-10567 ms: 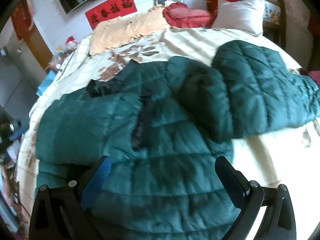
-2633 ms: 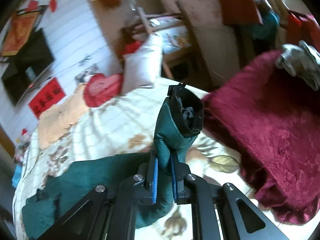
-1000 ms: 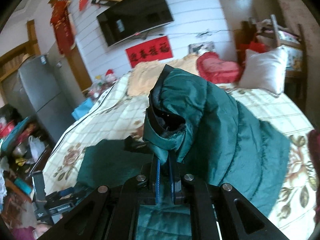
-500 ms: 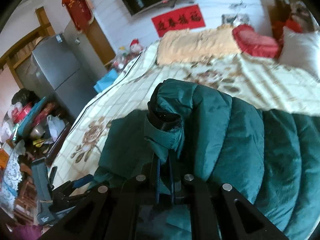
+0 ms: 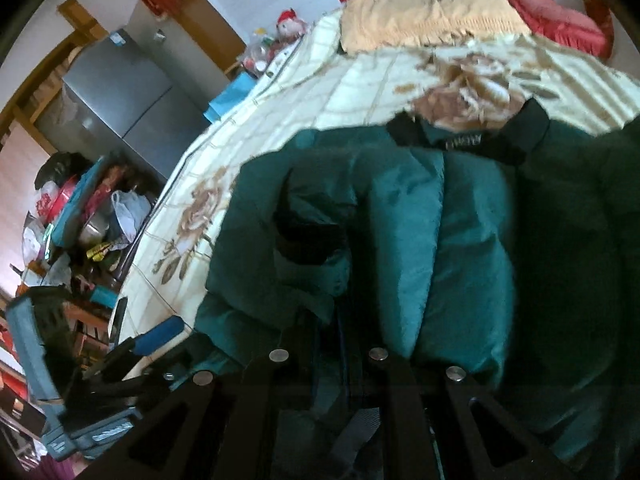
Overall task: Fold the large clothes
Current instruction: 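Lift the grasped sleeve with the right gripper and carry it across the jacket, then lay the sleeve on the jacket body and release it with the right gripper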
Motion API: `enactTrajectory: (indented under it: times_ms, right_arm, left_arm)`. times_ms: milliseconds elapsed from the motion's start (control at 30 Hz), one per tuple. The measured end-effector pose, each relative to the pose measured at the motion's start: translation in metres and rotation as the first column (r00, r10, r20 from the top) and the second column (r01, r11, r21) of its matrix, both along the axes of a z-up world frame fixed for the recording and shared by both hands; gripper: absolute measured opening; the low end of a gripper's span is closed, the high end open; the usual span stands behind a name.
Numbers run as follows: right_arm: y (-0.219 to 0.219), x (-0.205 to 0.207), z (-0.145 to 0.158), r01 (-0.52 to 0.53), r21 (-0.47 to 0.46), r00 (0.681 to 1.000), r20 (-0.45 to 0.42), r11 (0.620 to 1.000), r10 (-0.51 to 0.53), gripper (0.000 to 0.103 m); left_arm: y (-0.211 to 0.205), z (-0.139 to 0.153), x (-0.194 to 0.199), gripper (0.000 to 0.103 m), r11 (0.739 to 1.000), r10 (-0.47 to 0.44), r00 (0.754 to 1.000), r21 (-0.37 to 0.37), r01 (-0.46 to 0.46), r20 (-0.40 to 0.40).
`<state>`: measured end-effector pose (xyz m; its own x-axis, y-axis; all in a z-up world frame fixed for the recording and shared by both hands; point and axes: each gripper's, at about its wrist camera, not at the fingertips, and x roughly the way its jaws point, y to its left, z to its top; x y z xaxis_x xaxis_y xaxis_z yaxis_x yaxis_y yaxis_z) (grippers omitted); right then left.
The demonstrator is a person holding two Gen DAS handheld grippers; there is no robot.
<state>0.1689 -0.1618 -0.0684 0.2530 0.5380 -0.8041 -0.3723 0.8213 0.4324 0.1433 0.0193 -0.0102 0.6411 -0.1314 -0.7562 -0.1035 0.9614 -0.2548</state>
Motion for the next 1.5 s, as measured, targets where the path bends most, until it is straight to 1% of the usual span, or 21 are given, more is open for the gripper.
enactTrajectory:
  times_ms: [67, 133, 167, 233, 333, 467, 500, 700, 767, 800, 833, 867, 933, 967, 1033, 1133, 1200, 1267, 1367, 1467, 1500]
  right_arm:
    - [-0.003, -0.002, 0.005, -0.004, 0.028, 1.000, -0.001, 1.000, 0.004, 0.020]
    - [-0.008, -0.005, 0.016, 0.000, 0.069, 1.000, 0.003, 0.998, 0.000, 0.050]
    - [-0.011, -0.007, 0.022, 0.006, 0.077, 1.000, 0.018, 0.997, -0.008, 0.054]
    - [-0.014, -0.012, 0.036, 0.015, 0.076, 0.999, 0.045, 0.997, -0.018, 0.055]
    - [-0.024, -0.016, 0.053, 0.025, 0.119, 0.998, 0.056, 0.993, -0.032, 0.055]
    - [-0.046, -0.026, 0.079, 0.062, 0.133, 0.991, 0.106, 0.989, -0.076, 0.055]
    - [-0.052, -0.030, 0.085, 0.066, 0.135, 0.990, 0.117, 0.989, -0.082, 0.055]
    - [-0.082, -0.040, 0.102, 0.112, 0.133, 0.978, 0.159, 0.985, -0.133, 0.058]
    - [-0.092, -0.041, 0.103, 0.133, 0.120, 0.974, 0.170, 0.984, -0.152, 0.058]
    - [-0.098, -0.041, 0.104, 0.144, 0.116, 0.971, 0.175, 0.983, -0.163, 0.058]
    - [-0.103, -0.042, 0.104, 0.154, 0.117, 0.968, 0.179, 0.981, -0.174, 0.058]
    - [-0.107, -0.042, 0.105, 0.162, 0.120, 0.966, 0.181, 0.979, -0.182, 0.058]
    - [-0.119, -0.041, 0.110, 0.200, 0.128, 0.956, 0.194, 0.972, -0.222, 0.058]
    - [-0.124, -0.041, 0.112, 0.214, 0.128, 0.951, 0.201, 0.968, -0.237, 0.058]
    - [-0.137, -0.038, 0.115, 0.264, 0.124, 0.933, 0.219, 0.957, -0.286, 0.058]
    - [-0.149, -0.033, 0.112, 0.306, 0.121, 0.921, 0.214, 0.944, -0.326, 0.058]
    - [-0.154, -0.030, 0.108, 0.324, 0.121, 0.917, 0.204, 0.938, -0.343, 0.058]
    - [-0.155, -0.027, 0.100, 0.328, 0.117, 0.919, 0.189, 0.937, -0.345, 0.058]
    - [-0.149, -0.019, 0.079, 0.326, 0.075, 0.930, 0.153, 0.942, -0.334, 0.058]
    - [-0.139, -0.010, 0.051, 0.316, 0.028, 0.942, 0.111, 0.948, -0.317, 0.058]
    - [-0.134, -0.006, 0.037, 0.314, -0.003, 0.945, 0.094, 0.949, -0.313, 0.058]
  left_arm:
    - [0.000, 0.002, 0.000, 0.081, 1.000, -0.006, 1.000, -0.021, 0.006, 0.007]
    - [0.000, 0.005, 0.000, 0.081, 0.999, -0.009, 1.000, -0.043, 0.010, 0.016]
    - [0.000, 0.006, 0.000, 0.081, 0.998, -0.010, 1.000, -0.061, 0.011, 0.019]
    - [-0.001, 0.008, 0.002, 0.081, 0.994, -0.013, 1.000, -0.104, 0.016, 0.023]
    - [-0.007, 0.011, 0.007, 0.081, 0.986, -0.017, 1.000, -0.168, 0.021, 0.026]
    - [-0.017, 0.017, 0.020, 0.081, 0.976, -0.023, 0.999, -0.217, 0.031, 0.038]
    - [-0.023, 0.018, 0.028, 0.081, 0.975, -0.032, 0.999, -0.219, 0.038, 0.034]
    - [-0.054, 0.009, 0.063, 0.081, 0.989, -0.046, 0.999, -0.140, 0.044, -0.017]
    - [-0.061, 0.004, 0.069, 0.081, 0.989, -0.062, 0.998, -0.133, 0.057, -0.033]
    - [-0.067, 0.001, 0.073, 0.079, 0.989, -0.085, 0.996, -0.126, 0.080, -0.039]
    - [-0.071, 0.000, 0.074, 0.062, 0.989, -0.098, 0.994, -0.116, 0.092, -0.044]
    - [-0.075, -0.001, 0.077, 0.037, 0.990, -0.114, 0.992, -0.092, 0.109, -0.051]
    - [-0.074, 0.003, 0.077, 0.022, 0.988, -0.130, 0.991, -0.090, 0.126, -0.036]
    - [-0.072, 0.006, 0.077, 0.021, 0.988, -0.129, 0.991, -0.091, 0.126, -0.023]
    - [-0.063, 0.021, 0.071, 0.020, 0.993, -0.110, 0.993, -0.049, 0.111, 0.031]
    - [-0.044, 0.036, 0.066, 0.019, 0.998, -0.068, 0.993, -0.013, 0.069, 0.092]
    - [-0.025, 0.041, 0.066, 0.019, 0.999, -0.038, 0.993, -0.002, 0.039, 0.108]
    - [-0.015, 0.039, 0.069, 0.019, 1.000, -0.026, 0.995, 0.003, 0.026, 0.095]
    - [-0.003, 0.025, 0.071, 0.019, 1.000, -0.012, 0.998, -0.013, 0.012, 0.055]
    - [-0.003, 0.012, 0.069, 0.019, 1.000, -0.009, 1.000, -0.013, 0.010, 0.028]
    - [-0.004, 0.009, 0.068, 0.019, 1.000, -0.011, 1.000, -0.008, 0.011, 0.022]
